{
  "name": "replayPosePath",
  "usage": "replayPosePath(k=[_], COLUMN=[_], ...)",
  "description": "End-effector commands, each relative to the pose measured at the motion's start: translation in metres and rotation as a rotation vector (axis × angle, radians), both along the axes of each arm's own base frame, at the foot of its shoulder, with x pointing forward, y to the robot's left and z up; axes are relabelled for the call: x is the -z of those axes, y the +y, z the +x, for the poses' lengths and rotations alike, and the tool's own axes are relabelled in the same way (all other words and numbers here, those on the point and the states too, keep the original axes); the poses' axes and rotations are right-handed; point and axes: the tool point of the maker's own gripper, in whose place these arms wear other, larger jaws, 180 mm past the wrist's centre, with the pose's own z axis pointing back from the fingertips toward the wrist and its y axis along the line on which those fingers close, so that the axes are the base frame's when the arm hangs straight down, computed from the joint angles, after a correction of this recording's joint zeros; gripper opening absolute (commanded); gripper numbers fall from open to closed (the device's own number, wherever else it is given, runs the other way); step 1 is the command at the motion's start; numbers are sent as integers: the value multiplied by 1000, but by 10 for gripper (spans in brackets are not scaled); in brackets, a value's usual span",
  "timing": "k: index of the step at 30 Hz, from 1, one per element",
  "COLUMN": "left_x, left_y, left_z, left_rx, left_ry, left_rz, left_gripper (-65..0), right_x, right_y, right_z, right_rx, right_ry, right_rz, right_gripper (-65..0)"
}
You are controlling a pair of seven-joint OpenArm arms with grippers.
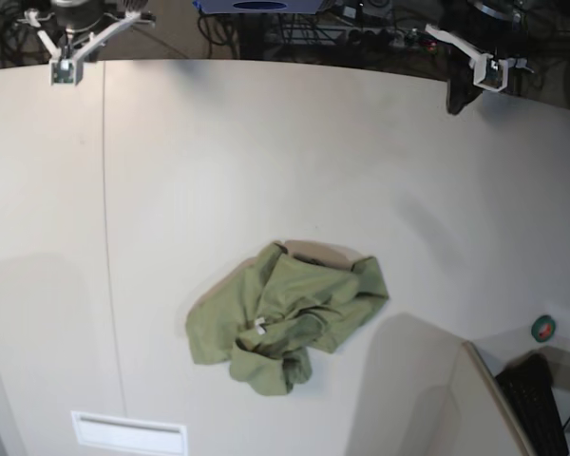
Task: Layout the t-shirt on the table in an organized manner, then fold the t-shirt properly
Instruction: 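Lower both grippers toward the crumpled green t-shirt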
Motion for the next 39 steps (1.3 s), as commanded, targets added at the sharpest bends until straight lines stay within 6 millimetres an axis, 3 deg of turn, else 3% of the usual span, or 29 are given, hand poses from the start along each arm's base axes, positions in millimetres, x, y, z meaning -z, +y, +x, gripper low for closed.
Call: replayPosePath(k=[1, 5, 10, 11, 12, 14, 17, 19, 21, 24, 33, 39], left_x=[-13, -26, -22, -20, -17, -14, -6, -3, -1, -2, -6, -17], left_y=[2, 2, 1, -3, -9, -19, -34, -42, -47, -48, -29, -31], left_z=[14, 51, 97, 102, 104, 109, 114, 121, 128, 135, 139, 162], left_rx=[2, -4, -72, -95, -114, -140, -165, -183, -196, -201, -208, -205], left_ry=[-62, -145, -93, -80, -65, -54, -51, -53, -59, -68, -82, -124], left_rz=[3, 2, -6, -25, -47, -84, -136, -164, -185, -193, -151, -162], left_gripper=[-650, -650, -650, -584, -527, -421, -332, -295, -275, -276, -281, -281], right_x=[-8, -28, -50, -53, -54, -63, -69, -65, -58, -63, -67, -52], right_y=[0, 13, 35, 40, 44, 50, 59, 67, 89, 102, 137, 149], right_z=[16, 82, 167, 185, 197, 229, 274, 303, 329, 361, 416, 423], right_rx=[-2, -31, -75, -84, -92, -108, -142, -188, -282, -326, -358, -370], right_ry=[-55, -214, -338, -333, -312, -303, -317, -294, -264, -285, -296, -271], right_rz=[-4, 18, 63, 74, 84, 97, 100, 88, 111, 127, 172, 192], right_gripper=[-650, -650, -650, -650, -618, -431, -245, -216, -218, -218, -213, -216])
